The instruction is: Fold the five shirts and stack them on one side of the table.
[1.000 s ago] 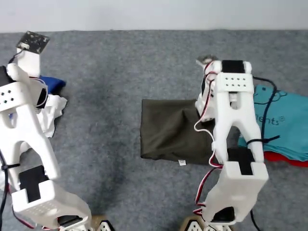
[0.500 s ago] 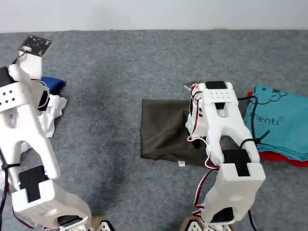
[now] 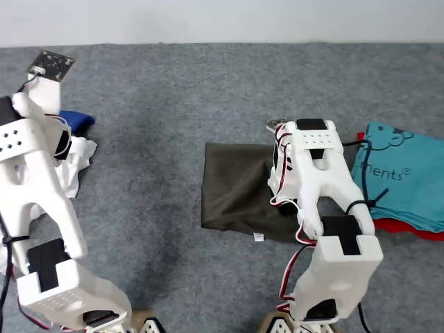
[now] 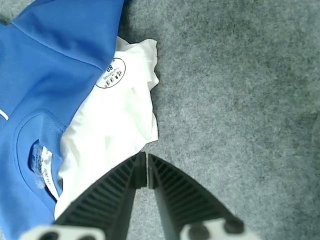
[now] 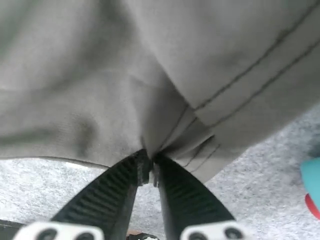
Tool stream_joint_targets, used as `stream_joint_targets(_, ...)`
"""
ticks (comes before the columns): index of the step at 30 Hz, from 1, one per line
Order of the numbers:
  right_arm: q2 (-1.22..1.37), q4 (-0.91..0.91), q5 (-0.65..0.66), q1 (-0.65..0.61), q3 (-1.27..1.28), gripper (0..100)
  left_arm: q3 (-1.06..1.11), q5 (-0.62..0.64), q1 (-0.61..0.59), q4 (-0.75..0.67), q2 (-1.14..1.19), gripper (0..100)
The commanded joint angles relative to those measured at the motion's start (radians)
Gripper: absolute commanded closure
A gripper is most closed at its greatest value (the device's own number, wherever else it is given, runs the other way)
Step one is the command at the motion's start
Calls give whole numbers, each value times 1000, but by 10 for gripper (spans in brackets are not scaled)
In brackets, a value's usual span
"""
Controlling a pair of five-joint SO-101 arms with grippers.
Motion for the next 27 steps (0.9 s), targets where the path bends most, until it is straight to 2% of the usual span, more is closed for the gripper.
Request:
stream_joint_targets(1,-68,22,0,-4,-9,988,-5,-8,-3,17,-57,986)
stream_joint_targets(14,-337,239,124,13,-3,988,-5,-8,-3,17,-55,986)
stream_joint_targets(27,-251,209,270,173,133,988,-5,-8,2,17,-57,986)
